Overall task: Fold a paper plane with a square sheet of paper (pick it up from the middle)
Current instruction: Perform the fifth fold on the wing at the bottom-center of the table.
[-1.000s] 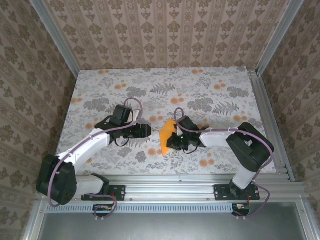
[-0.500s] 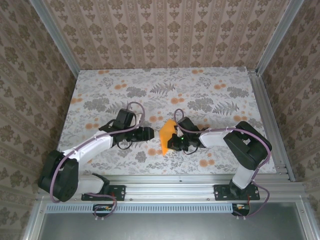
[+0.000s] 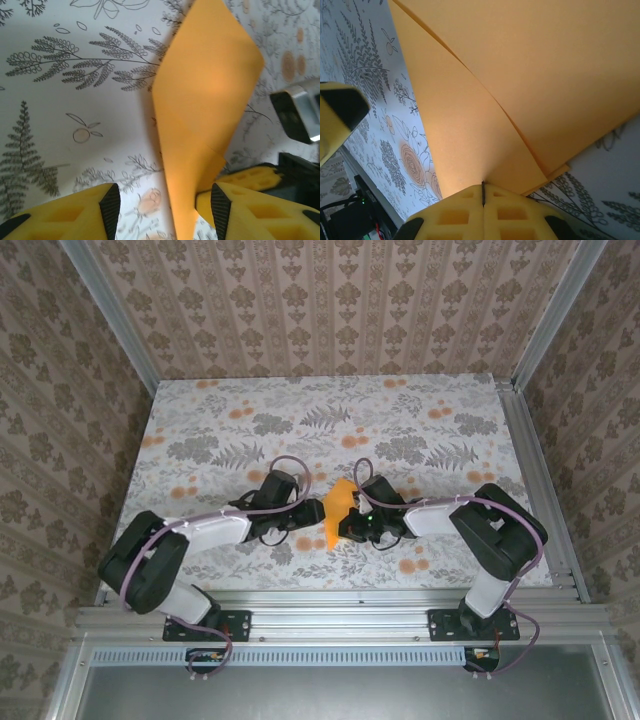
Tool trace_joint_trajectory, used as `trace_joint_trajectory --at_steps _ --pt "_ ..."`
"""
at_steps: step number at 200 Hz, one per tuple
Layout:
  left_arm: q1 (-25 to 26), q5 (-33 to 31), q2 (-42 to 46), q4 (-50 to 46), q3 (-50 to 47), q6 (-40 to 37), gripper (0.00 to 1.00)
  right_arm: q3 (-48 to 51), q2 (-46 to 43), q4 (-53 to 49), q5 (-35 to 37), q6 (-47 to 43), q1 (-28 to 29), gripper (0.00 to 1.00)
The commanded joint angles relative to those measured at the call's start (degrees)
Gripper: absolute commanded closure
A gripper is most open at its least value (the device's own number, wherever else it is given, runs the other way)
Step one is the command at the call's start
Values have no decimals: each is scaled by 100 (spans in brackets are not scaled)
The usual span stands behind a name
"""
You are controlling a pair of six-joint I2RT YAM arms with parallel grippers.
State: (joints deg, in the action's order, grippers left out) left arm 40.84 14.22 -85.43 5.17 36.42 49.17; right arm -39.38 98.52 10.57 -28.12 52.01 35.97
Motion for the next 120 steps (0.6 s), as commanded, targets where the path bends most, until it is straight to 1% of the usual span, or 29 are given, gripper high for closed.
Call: trace_joint_trajectory --at_steps 1,26,61,96,120 --pt "117 -346 -307 402 182 342 48 184 -4 -310 113 -139 -51 100" --pt "213 -419 -611 634 348 460 50 202 1 -241 92 -108 -53 100" --pt "223 -334 -921 990 414 592 53 197 18 -230 84 -120 -63 100" --pt "230 -286 -1041 980 563 533 60 202 12 -239 75 -125 -63 100" --pt "220 -206 -1089 1022 648 499 67 202 29 -241 70 -125 -61 100"
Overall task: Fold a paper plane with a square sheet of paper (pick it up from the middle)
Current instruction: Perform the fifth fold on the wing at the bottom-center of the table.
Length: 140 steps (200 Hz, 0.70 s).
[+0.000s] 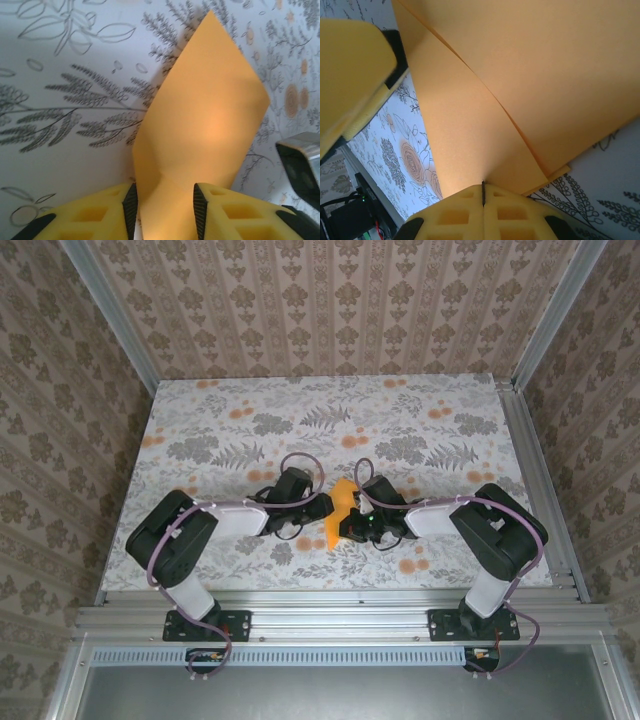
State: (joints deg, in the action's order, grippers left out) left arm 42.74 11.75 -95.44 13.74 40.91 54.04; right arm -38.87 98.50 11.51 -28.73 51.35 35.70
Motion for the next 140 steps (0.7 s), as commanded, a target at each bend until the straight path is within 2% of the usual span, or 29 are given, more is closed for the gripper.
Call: trace_joint_trajectory --at_steps 1,96,140 --pt "27 40 -89 156 208 11 67 152 30 -330 127 -61 -36 100" --pt "49 -84 -48 -640 392 -446 94 79 -211 -478 166 -83 -124 100" --pt "156 -264 -49 -1078 600 -740 100 11 -322 -560 227 -91 -211 97"
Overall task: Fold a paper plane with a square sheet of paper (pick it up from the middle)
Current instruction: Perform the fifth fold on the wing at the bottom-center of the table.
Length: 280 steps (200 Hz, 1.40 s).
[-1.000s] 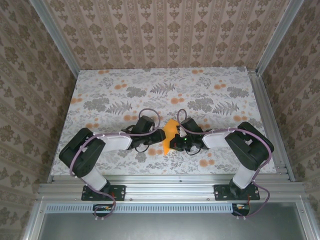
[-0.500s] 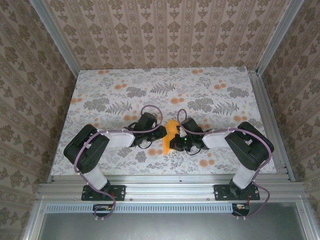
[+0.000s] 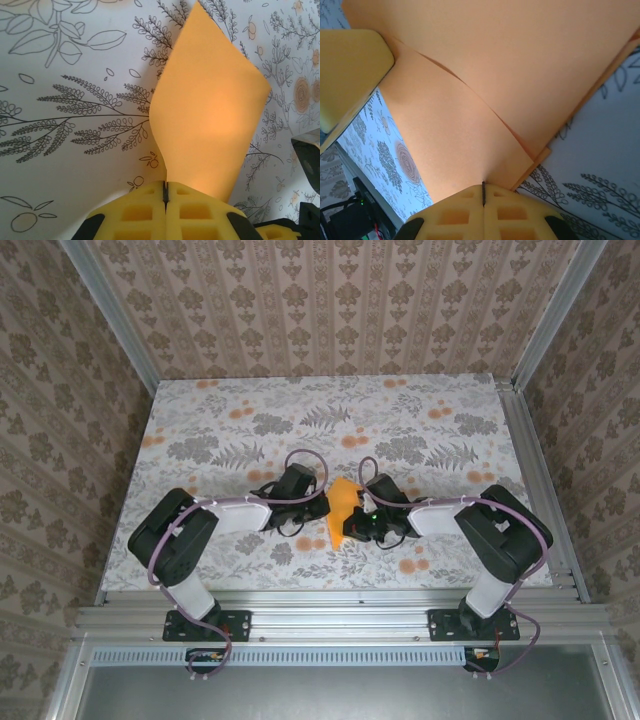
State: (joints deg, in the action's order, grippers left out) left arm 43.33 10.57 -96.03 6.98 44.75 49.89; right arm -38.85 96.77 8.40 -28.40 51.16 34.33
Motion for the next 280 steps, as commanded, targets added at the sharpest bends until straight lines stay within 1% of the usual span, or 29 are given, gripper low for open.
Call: trace_joint_trajectory --at_steps 1,51,93,142,236,280 --pt "106 -149 3 -419 225 -332 100 9 -150 -251 199 -71 -78 97" --pt "305 -536 -94 -924 553 -665 99 -82 -207 -284 222 -96 -275 93" --pt "421 -909 -109 -1281 724 -883 98 -84 -182 -378 256 -166 -382 93" --pt "513 -1025 -135 -1340 780 -946 98 -72 -91 -339 226 -178 -409 93" --pt "666 -604 -400 -1220 1077 -1006 92 31 -12 -166 119 -153 -413 98" --pt "678 -426 -417 -1016 1088 -835 92 136 -19 -16 105 -99 -437 99"
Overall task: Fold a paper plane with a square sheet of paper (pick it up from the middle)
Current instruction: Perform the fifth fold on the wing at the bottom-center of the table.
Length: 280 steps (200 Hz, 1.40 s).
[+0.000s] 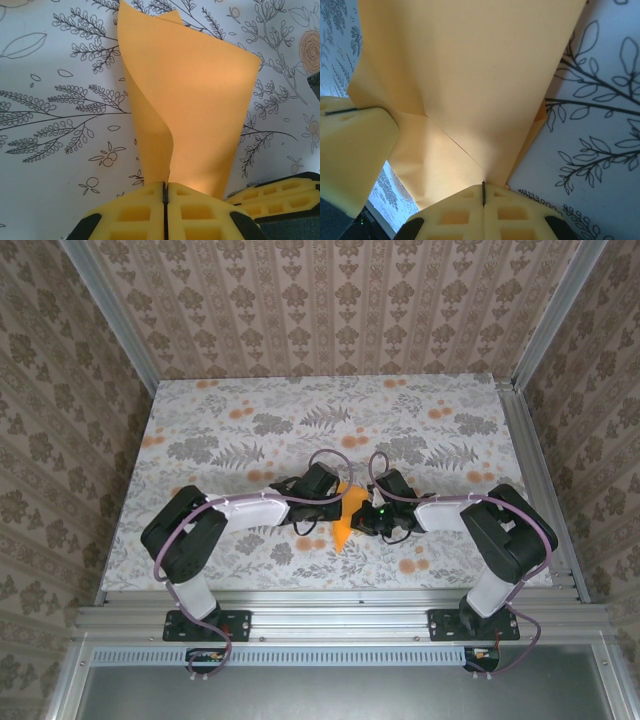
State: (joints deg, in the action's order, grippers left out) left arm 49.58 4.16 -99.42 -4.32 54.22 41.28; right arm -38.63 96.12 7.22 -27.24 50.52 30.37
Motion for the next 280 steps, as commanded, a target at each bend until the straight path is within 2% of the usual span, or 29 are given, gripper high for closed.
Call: trace_joint_trajectory --at_steps 1,99,189,280 --pt "52 220 -78 128 137 32 92 121 47 107 -10 -35 -41 99" --pt "67 586 -411 956 114 598 92 276 28 419 -13 93 -49 100" --pt "79 574 -855 789 152 306 92 360 -307 474 95 159 -41 100" --pt "73 597 -962 640 304 109 92 354 -661 -255 322 -16 -268 94"
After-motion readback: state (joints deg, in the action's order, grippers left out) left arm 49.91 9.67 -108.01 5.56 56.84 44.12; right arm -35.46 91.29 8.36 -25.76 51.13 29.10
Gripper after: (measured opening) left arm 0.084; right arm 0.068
